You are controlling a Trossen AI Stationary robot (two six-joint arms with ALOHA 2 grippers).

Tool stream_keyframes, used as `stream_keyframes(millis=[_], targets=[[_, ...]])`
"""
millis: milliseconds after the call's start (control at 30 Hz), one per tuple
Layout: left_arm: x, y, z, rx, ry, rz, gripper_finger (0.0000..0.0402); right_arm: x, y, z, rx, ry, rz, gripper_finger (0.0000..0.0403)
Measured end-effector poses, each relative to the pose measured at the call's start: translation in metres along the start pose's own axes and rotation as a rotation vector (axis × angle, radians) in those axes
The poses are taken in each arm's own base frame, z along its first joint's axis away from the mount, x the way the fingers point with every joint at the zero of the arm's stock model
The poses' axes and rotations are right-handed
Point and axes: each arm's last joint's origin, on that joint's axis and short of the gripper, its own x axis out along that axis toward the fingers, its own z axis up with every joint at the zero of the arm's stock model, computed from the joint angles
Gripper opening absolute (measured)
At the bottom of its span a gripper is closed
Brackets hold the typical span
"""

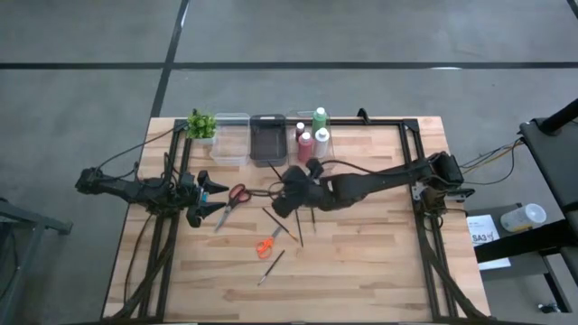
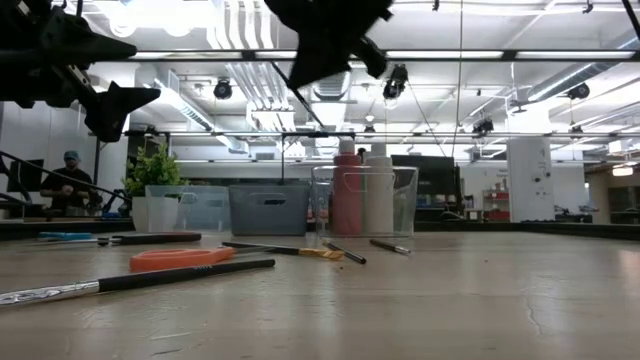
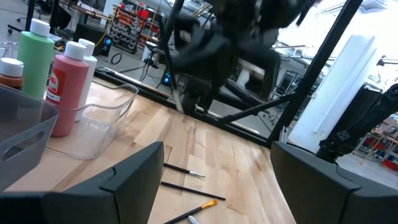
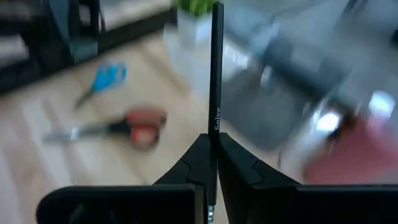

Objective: Pick & Place Paint Supplies
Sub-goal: Put the top right silver paintbrush into the black bin

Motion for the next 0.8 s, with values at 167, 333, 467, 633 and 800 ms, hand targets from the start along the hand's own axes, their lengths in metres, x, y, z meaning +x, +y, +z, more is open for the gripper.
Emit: stream_keyframes(millis=[167, 333, 467, 633, 800], targets=[[0.0, 0.0, 0.0, 0.0, 0.0, 0.0, 0.0303, 0.011, -0.004, 0.022, -0.018, -0.165, -0.006, 0.0016], [0.0, 0.0, 0.0, 0.0, 0.0, 0.0, 0.0303, 0.032, -0.02, 0.037, 0.037, -0.255, -0.039, 0.0016], [0.0, 0.0, 0.0, 0.0, 0.0, 0.0, 0.0303, 0.059, -0.033, 0.039, 0.07, -0.275, -0.086, 0.0016], [0.0, 0.0, 0.0, 0.0, 0.0, 0.0, 0.0303, 0.084, -0.035, 0.045, 0.063, -0.282, -0.123, 0.0016], [0.0, 0.001, 0.001, -0.001, -0.013, 0.026, 0.0303, 0.117, -0.031, 0.041, -0.012, -0.258, -0.189, 0.0016]])
